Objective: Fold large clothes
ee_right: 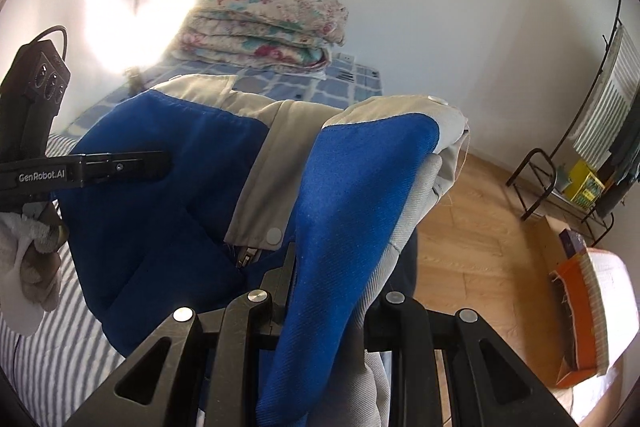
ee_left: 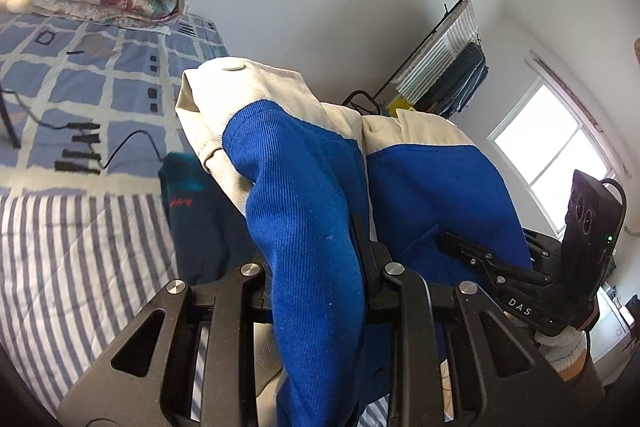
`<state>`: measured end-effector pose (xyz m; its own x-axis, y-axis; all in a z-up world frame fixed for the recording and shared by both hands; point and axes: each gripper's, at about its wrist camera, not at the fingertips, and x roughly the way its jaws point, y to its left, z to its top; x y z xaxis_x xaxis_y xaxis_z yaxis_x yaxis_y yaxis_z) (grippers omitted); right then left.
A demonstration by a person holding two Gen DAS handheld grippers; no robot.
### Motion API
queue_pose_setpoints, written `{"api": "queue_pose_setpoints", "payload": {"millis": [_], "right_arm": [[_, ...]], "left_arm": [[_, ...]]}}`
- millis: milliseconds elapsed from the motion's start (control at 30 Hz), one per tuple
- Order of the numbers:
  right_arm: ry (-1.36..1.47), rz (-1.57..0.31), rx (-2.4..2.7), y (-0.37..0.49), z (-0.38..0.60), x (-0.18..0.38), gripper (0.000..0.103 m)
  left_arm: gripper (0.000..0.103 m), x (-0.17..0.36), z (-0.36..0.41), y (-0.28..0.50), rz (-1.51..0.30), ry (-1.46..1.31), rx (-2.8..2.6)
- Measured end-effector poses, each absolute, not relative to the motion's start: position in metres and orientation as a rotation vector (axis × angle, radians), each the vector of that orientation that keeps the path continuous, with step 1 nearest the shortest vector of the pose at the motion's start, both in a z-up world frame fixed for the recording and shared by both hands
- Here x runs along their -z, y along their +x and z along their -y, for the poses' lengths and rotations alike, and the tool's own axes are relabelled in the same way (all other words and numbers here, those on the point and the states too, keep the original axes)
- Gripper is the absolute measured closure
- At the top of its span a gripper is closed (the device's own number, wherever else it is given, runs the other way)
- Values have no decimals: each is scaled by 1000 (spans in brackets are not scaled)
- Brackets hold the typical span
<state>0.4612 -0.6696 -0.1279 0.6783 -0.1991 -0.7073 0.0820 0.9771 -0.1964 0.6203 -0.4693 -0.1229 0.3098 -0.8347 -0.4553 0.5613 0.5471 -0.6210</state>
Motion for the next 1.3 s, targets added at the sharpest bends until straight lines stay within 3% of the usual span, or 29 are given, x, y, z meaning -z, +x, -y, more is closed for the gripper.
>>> {"api": "queue_pose_setpoints", "payload": {"millis": [400,667,767,933,1033,1300], "right_arm": [[-155,-807,168,557,737,161,81],[-74,-839,164,577,770,198,79],[-1,-867,188,579,796,209,73],[36,-942,305,580,820,238,49],[29,-973,347,574,824,252,46],[41,-916,402,555,818,232,43]], "left_arm": [[79,167,527,693,-858,-379,898],[79,211,519,712,-913,-380,827],[77,219,516,714,-921,-346,806],[60,223,519,710,-920,-281,756],[53,220,521,704,-905,-228,729],[53,199,500,685,-862,-176,702]]}}
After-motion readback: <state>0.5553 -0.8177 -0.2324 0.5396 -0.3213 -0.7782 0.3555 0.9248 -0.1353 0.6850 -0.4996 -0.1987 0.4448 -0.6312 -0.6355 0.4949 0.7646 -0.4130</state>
